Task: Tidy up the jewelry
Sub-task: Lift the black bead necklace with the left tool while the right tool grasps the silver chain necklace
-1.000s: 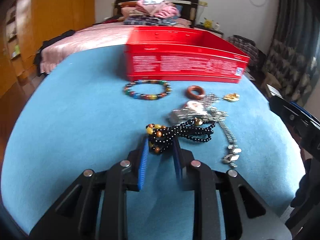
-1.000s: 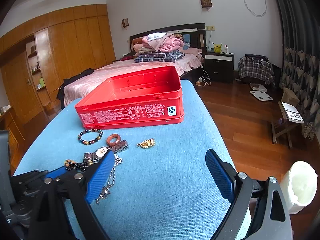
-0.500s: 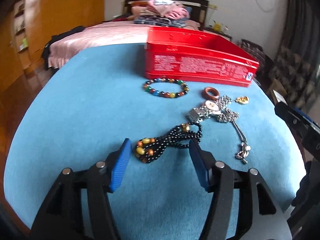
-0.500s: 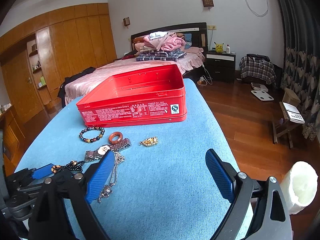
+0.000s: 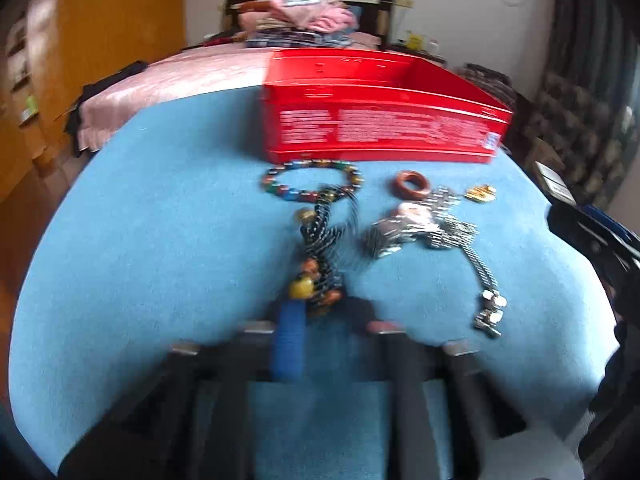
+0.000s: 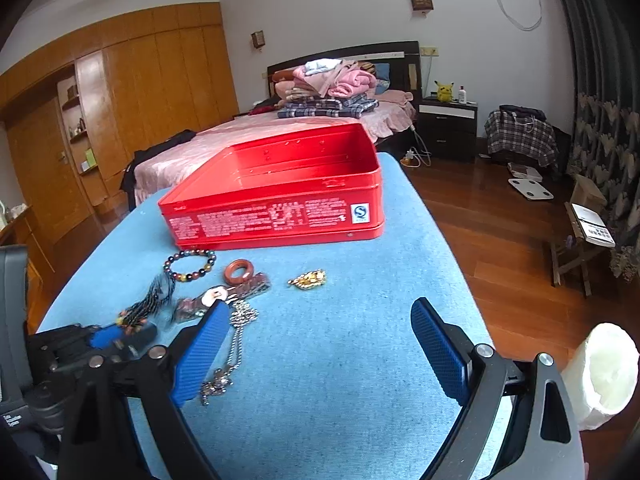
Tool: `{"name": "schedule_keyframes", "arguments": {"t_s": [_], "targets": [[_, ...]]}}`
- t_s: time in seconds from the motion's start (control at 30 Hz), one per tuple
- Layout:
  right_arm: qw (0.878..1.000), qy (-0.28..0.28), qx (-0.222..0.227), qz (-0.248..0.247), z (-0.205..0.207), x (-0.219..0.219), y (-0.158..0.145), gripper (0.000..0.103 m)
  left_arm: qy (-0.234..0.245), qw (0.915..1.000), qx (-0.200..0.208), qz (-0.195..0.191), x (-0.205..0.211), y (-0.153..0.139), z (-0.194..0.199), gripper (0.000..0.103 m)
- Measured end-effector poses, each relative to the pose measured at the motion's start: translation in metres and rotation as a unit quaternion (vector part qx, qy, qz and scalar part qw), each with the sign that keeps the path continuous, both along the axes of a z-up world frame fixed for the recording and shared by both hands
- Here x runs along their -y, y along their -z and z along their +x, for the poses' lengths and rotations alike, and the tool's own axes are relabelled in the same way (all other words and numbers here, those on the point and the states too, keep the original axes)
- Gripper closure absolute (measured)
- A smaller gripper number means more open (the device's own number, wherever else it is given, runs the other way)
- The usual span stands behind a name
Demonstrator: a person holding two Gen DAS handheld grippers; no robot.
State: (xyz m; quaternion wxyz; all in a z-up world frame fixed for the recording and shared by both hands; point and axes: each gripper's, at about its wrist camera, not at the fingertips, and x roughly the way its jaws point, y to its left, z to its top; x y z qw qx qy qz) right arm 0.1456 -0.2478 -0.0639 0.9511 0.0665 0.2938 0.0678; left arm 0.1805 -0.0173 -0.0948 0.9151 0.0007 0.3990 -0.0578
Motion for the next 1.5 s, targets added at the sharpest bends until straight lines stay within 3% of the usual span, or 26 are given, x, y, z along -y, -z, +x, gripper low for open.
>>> {"name": "schedule_keyframes", "arguments": {"t_s": [0.27, 0.8, 1.03, 1.2, 1.27, 1.5], "targets": [[0.998, -0.049, -0.026, -0.001, 0.011, -0.022, 0.004, 0.014, -0.016, 0.9992, -0.004, -0.037, -0.009, -0.002, 0.003, 0.094], [0.993, -0.083, -0.084, -0.026, 0.037, -0.052, 0.021, 0.049, -0.016, 0.9988, -0.006, -0.047, -0.015, -0.002, 0.004, 0.094], [0.992, -0.079, -0.099, -0.028, 0.042, -0.056, 0.025, 0.052, -0.017, 0.9989, -0.004, -0.044, -0.013, -0.001, 0.003, 0.094], [0.991, -0.086, -0.097, -0.027, 0.041, -0.058, 0.024, 0.076, -0.018, 0.9988, -0.004, -0.046, -0.013, -0.001, 0.002, 0.094], [0.991, -0.090, -0.097, -0.021, 0.040, -0.057, 0.023, 0.081, -0.017, 0.9987, -0.005, -0.047, -0.014, 0.000, 0.002, 0.094], [0.991, -0.089, -0.100, -0.010, 0.041, -0.055, 0.023, 0.080, -0.017, 0.9983, -0.012, -0.054, -0.016, -0.005, 0.006, 0.091]]}}
